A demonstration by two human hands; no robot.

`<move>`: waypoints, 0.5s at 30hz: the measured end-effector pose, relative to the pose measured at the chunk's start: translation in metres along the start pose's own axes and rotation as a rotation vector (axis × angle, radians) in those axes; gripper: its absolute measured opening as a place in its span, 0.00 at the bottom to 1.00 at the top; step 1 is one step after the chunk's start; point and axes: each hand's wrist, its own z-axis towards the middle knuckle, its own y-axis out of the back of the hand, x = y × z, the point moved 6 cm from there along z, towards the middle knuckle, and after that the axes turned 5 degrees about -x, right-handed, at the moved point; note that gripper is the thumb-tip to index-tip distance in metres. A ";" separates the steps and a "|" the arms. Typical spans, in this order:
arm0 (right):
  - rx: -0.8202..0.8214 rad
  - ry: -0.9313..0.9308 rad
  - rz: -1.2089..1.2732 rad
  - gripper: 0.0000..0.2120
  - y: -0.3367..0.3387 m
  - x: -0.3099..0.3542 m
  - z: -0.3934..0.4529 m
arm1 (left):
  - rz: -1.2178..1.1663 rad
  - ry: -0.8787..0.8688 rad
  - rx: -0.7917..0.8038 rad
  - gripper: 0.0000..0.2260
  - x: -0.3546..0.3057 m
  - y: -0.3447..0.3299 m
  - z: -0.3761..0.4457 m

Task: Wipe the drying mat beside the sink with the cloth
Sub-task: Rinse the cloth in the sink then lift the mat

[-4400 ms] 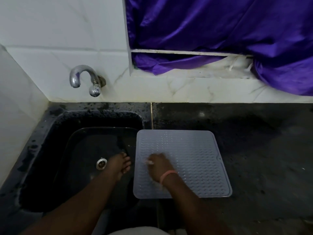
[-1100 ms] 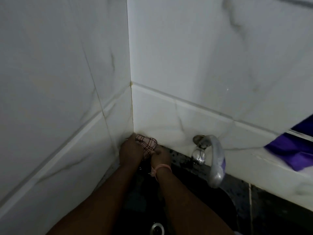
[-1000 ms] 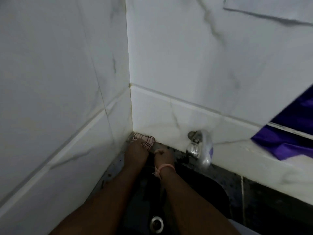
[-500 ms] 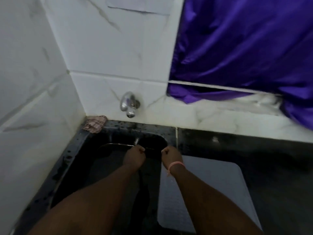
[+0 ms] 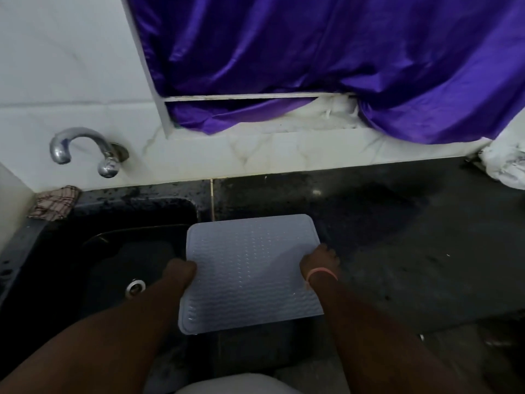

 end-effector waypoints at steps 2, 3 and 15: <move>-0.010 0.007 0.019 0.24 -0.001 -0.008 0.008 | -0.036 -0.006 -0.038 0.20 0.000 0.004 -0.002; 0.004 -0.017 0.050 0.25 -0.002 -0.011 0.014 | -0.067 -0.007 -0.052 0.21 0.000 0.007 -0.003; 0.024 0.200 0.370 0.08 0.013 0.000 0.055 | -0.050 -0.406 -0.341 0.17 -0.067 0.020 -0.041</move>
